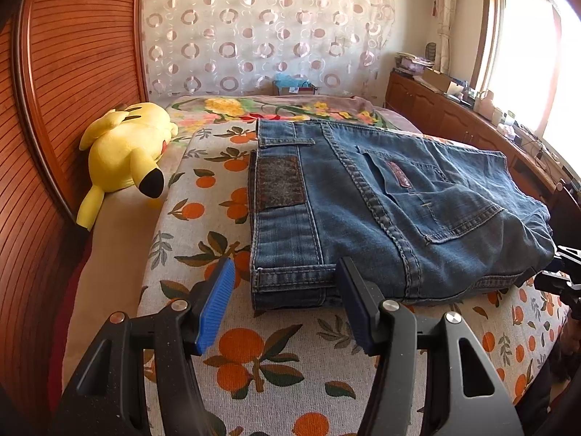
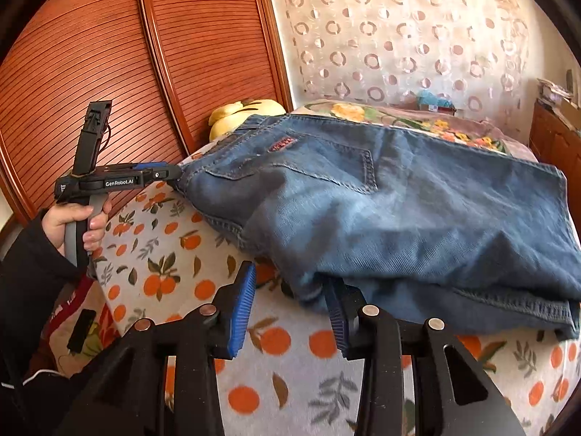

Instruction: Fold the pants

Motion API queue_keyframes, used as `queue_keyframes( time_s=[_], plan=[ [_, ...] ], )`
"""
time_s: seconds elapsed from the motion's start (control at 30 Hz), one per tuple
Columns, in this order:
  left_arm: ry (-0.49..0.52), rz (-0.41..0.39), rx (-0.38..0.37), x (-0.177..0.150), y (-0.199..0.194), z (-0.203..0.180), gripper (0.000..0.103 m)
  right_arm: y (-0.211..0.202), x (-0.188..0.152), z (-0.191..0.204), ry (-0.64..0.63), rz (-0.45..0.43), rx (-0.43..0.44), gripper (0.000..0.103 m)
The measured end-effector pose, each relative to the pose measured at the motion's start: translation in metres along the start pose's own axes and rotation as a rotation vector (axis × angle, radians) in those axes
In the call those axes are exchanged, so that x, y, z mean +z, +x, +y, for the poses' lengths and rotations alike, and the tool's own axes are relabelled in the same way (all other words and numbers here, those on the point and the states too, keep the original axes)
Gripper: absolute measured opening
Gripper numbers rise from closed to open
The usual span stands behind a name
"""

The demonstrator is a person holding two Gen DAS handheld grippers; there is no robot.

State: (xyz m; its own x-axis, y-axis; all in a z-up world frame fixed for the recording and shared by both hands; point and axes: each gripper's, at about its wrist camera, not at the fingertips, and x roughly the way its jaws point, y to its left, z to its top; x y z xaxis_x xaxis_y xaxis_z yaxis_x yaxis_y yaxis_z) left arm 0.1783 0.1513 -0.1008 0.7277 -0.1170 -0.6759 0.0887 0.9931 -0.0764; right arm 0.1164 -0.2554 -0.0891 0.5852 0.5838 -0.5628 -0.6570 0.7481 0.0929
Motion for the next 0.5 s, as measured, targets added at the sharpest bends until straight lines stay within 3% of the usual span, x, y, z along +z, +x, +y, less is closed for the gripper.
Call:
queue_keyframes(
  time_s=[0.03, 0.1, 0.23, 0.47, 0.5],
  plan=[
    [0.0, 0.002, -0.003, 0.001, 0.001, 0.0, 0.059, 0.001, -0.001, 0.002, -0.008, 0.002, -0.01, 0.012],
    [-0.003, 0.006, -0.005, 0.002, 0.003, 0.002, 0.059, -0.003, -0.002, 0.002, 0.002, -0.005, -0.002, 0.006],
    [0.003, 0.0, 0.009, 0.004, 0.003, 0.002, 0.059, -0.031, -0.007, -0.001, 0.024, -0.062, 0.027, 0.004],
    [-0.005, 0.031, -0.002, 0.001, 0.01, 0.001, 0.059, -0.015, -0.022, -0.005, 0.025, 0.006, 0.011, 0.004],
    [-0.006, 0.037, -0.008, 0.0, 0.01, 0.001, 0.054, -0.013, -0.023, -0.006, 0.03, 0.008, 0.011, 0.004]
  ],
)
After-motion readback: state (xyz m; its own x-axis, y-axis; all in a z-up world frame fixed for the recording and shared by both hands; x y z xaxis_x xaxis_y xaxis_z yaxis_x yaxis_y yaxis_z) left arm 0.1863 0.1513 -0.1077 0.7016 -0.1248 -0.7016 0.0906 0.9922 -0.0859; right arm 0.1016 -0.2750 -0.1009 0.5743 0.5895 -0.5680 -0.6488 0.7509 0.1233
